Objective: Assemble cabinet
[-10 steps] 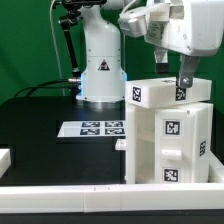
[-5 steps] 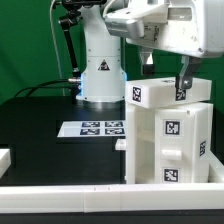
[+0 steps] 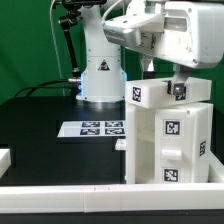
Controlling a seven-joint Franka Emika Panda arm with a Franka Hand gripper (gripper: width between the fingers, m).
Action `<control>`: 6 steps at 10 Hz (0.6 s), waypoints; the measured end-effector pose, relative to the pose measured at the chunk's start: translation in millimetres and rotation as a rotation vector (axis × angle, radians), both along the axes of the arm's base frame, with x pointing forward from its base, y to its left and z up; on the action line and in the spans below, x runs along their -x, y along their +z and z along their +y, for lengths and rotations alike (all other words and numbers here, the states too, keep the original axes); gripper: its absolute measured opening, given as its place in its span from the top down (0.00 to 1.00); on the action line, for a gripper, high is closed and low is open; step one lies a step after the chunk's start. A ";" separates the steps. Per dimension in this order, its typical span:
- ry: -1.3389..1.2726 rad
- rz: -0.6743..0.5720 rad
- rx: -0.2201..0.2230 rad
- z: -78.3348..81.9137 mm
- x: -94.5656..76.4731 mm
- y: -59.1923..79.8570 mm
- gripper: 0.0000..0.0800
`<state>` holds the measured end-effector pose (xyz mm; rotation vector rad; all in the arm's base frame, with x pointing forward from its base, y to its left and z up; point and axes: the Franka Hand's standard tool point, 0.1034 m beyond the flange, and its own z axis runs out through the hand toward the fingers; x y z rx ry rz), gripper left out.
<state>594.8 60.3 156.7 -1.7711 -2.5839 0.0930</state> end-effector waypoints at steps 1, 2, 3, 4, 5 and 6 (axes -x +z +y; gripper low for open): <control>-0.004 0.000 0.000 -0.4 0.0 -0.1 0.30; -0.022 -0.001 0.001 -0.6 0.0 -0.1 0.30; -0.033 -0.001 0.001 -0.6 0.0 -0.1 0.30; -0.131 -0.003 0.005 -1.1 0.5 -0.2 0.30; -0.210 -0.004 0.010 -3.0 0.9 -0.3 0.30; -0.297 -0.004 0.014 -6.3 1.5 -0.5 0.30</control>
Offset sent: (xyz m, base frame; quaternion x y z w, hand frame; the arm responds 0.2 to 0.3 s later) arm 0.0000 0.0000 0.0000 0.0000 0.0000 0.1296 0.9916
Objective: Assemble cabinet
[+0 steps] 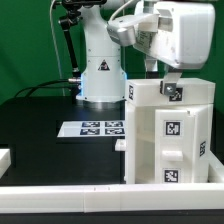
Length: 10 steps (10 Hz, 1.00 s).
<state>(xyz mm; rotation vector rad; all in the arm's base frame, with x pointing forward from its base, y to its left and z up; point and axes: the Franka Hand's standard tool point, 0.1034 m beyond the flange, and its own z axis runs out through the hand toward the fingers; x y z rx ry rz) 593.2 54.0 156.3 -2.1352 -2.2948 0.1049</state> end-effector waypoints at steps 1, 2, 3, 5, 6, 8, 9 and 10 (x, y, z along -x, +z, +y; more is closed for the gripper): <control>-0.106 -0.003 0.006 -1.2 1.0 -0.3 0.30; -0.178 -0.006 0.010 -1.1 1.8 -0.3 0.30; -0.278 -0.010 0.015 -1.5 2.0 -0.1 0.30; -0.485 -0.009 0.016 -3.5 3.1 -0.8 0.30; -0.561 -0.011 0.019 -4.1 3.3 -1.0 0.30; -0.736 -0.016 0.028 -5.8 3.5 -1.6 0.30; -0.822 -0.019 0.033 -5.7 3.6 -1.8 0.30; -0.896 -0.022 0.038 -5.4 3.7 -2.2 0.30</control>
Offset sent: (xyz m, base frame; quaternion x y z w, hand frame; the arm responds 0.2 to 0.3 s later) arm -0.0028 -0.0011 0.0006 0.0098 0.0078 0.1810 0.9834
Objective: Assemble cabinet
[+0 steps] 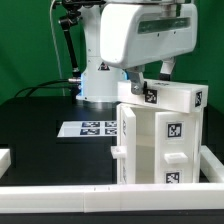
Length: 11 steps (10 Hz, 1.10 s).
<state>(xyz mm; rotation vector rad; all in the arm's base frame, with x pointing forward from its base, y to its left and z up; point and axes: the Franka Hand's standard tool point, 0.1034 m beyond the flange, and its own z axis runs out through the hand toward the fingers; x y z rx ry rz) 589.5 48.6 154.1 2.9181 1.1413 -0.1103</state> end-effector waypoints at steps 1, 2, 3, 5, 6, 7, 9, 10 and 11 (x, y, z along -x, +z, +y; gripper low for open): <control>-0.070 -0.002 0.004 0.6 0.0 0.1 0.30; -0.126 -0.004 0.008 1.2 0.0 0.3 0.30; -0.165 -0.006 0.010 1.4 0.0 0.3 0.30; -0.301 -0.010 0.017 3.0 0.1 0.5 0.30; -0.348 -0.011 0.019 3.7 0.3 0.8 0.30; -0.486 -0.012 0.019 6.2 2.6 0.0 0.30; -0.644 -0.007 0.012 8.8 3.8 -0.5 0.30; -0.742 -0.002 0.007 10.4 3.9 -0.5 0.30; -0.829 0.004 0.001 11.2 4.0 -0.6 0.30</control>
Offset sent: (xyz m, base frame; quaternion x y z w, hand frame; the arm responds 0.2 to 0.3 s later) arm 0.0000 0.0000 0.0000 0.0000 0.0000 0.1938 0.9810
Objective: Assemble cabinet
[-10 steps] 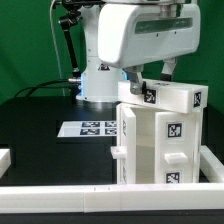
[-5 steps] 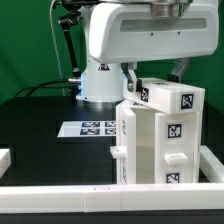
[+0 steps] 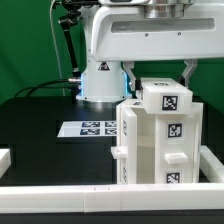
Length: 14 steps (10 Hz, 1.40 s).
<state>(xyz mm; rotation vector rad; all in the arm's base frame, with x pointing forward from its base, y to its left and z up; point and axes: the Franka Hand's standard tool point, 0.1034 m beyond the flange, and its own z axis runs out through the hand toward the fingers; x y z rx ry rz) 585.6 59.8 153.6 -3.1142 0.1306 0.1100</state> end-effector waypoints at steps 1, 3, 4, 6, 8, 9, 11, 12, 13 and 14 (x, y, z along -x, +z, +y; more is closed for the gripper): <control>-0.064 -0.005 0.003 0.6 -1.2 0.3 0.30; -0.270 -0.004 -0.010 3.6 -1.4 -0.3 0.30; -0.344 -0.005 -0.010 4.8 -1.5 -0.4 0.30; -0.511 0.003 -0.018 7.6 -1.8 -0.4 0.30; -0.682 0.015 -0.015 11.8 -1.8 -0.2 0.30; -0.765 0.022 -0.017 15.3 -1.8 0.5 0.30; -0.914 0.046 -0.038 19.4 -2.1 1.1 0.30; -0.963 0.051 -0.036 20.5 -2.1 1.1 0.30; -0.976 0.053 -0.035 21.8 -1.7 0.6 0.22; -0.959 0.052 -0.036 21.8 -1.6 0.3 0.06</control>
Offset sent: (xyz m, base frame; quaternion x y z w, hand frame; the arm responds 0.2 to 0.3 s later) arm -0.0055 -0.0032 -0.0019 0.0063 0.0129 0.2505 0.9680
